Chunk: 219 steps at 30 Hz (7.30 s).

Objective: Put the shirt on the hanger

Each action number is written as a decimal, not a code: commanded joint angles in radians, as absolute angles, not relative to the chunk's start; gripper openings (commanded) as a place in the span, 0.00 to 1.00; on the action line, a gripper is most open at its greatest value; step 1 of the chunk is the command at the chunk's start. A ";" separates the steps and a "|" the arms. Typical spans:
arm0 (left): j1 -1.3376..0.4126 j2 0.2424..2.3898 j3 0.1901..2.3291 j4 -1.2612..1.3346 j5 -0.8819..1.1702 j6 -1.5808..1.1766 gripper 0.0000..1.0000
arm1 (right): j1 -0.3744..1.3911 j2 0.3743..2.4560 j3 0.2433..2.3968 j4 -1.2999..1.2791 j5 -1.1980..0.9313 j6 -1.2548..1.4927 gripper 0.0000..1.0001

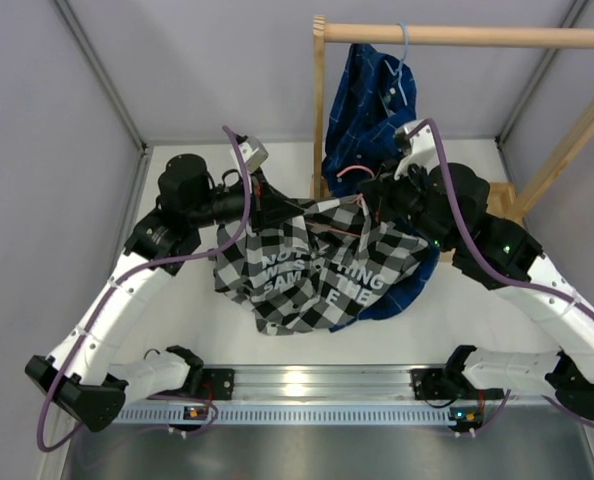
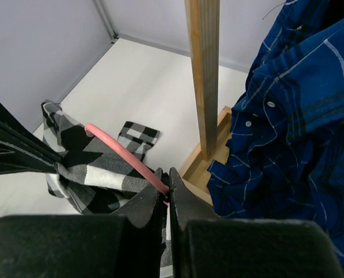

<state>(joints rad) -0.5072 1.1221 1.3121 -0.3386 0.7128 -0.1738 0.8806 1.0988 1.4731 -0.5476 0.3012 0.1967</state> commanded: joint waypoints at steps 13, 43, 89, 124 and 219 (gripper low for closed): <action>-0.517 1.150 1.410 -0.274 0.514 -0.247 0.00 | 0.882 1.149 1.535 -0.439 0.080 0.161 0.00; -0.517 1.095 1.453 -0.515 0.510 0.260 0.97 | 0.879 1.201 1.692 -0.561 0.175 0.132 0.00; -0.519 1.123 1.440 -0.564 1.038 0.433 0.00 | 0.877 1.126 1.684 -0.657 -0.172 0.141 0.00; -0.517 1.055 1.468 -0.615 1.258 0.379 0.00 | 0.877 0.802 1.347 -0.856 -0.308 -0.328 0.76; -0.623 0.827 1.078 -0.374 -0.291 -0.032 0.98 | 1.488 0.828 1.681 -0.996 1.644 0.144 0.00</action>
